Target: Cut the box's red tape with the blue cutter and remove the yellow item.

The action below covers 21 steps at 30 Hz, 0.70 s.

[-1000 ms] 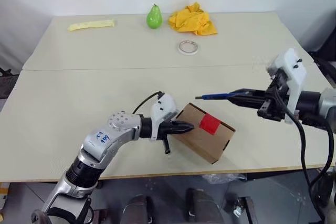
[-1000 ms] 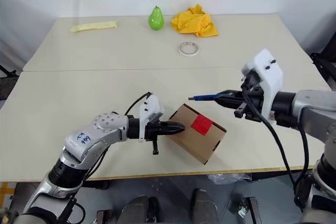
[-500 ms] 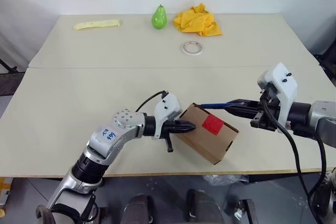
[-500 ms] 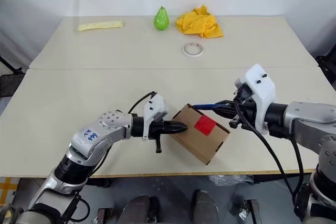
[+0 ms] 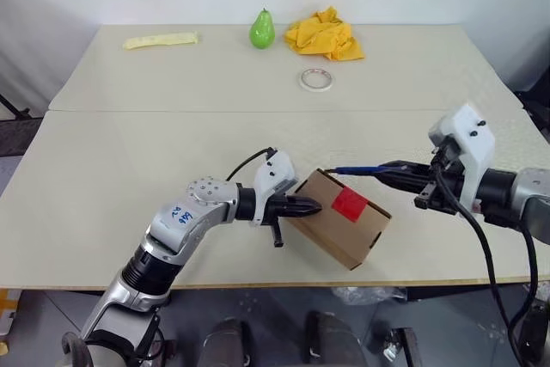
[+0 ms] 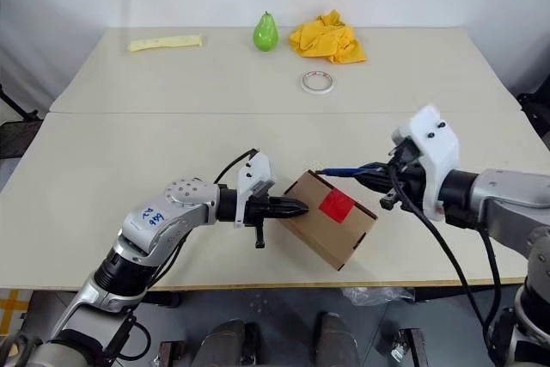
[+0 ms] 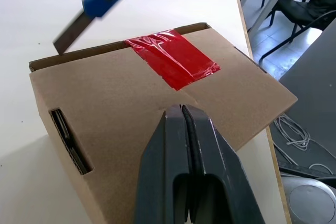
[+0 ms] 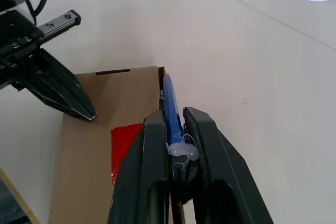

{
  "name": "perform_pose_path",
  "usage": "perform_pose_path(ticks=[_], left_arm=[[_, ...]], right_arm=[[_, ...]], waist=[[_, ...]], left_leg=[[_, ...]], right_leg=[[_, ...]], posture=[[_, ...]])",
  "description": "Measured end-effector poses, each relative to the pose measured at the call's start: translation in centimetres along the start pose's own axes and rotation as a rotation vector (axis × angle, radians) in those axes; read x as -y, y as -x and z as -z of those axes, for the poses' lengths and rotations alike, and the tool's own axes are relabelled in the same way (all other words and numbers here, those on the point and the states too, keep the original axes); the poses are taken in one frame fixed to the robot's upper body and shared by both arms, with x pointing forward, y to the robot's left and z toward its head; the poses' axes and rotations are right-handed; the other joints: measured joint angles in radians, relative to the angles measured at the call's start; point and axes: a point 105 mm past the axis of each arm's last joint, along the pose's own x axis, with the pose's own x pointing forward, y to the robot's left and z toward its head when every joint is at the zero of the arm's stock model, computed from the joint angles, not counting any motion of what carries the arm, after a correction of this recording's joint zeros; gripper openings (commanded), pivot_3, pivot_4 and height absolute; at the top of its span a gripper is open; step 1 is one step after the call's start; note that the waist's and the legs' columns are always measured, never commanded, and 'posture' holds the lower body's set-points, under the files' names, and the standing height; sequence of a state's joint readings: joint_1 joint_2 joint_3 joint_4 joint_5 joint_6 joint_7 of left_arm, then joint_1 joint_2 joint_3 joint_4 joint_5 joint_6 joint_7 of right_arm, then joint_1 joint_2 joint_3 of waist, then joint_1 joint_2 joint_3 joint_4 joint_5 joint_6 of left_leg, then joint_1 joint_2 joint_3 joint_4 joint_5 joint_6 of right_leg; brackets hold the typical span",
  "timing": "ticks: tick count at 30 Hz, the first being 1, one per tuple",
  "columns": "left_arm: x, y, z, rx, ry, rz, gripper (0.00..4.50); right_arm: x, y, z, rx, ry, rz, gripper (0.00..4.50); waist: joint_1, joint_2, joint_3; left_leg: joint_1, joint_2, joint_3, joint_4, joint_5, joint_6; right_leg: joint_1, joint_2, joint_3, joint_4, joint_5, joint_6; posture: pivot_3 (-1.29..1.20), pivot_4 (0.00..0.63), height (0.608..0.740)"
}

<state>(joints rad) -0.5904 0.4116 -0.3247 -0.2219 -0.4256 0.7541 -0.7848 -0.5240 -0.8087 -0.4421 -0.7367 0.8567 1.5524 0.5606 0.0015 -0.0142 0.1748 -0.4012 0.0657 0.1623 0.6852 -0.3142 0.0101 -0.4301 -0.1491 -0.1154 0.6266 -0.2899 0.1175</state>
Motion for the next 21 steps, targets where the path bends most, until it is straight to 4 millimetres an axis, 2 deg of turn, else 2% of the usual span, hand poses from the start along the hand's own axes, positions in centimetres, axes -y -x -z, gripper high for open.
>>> perform_pose_path(ticks=[21], left_arm=[[-0.4, -0.24, -0.16, -0.01, -0.008, 0.008, 0.03]], right_arm=[[-0.45, -0.08, 0.58, -0.018, -0.016, -0.018, 0.16]], waist=[[0.0, 0.0, 0.0]], left_leg=[[0.0, 0.0, 0.0, 0.0, 0.0, 0.0]], right_leg=[[0.0, 0.0, 0.0, 0.0, 0.0, 0.0]], posture=[[0.0, 0.15, 0.74]])
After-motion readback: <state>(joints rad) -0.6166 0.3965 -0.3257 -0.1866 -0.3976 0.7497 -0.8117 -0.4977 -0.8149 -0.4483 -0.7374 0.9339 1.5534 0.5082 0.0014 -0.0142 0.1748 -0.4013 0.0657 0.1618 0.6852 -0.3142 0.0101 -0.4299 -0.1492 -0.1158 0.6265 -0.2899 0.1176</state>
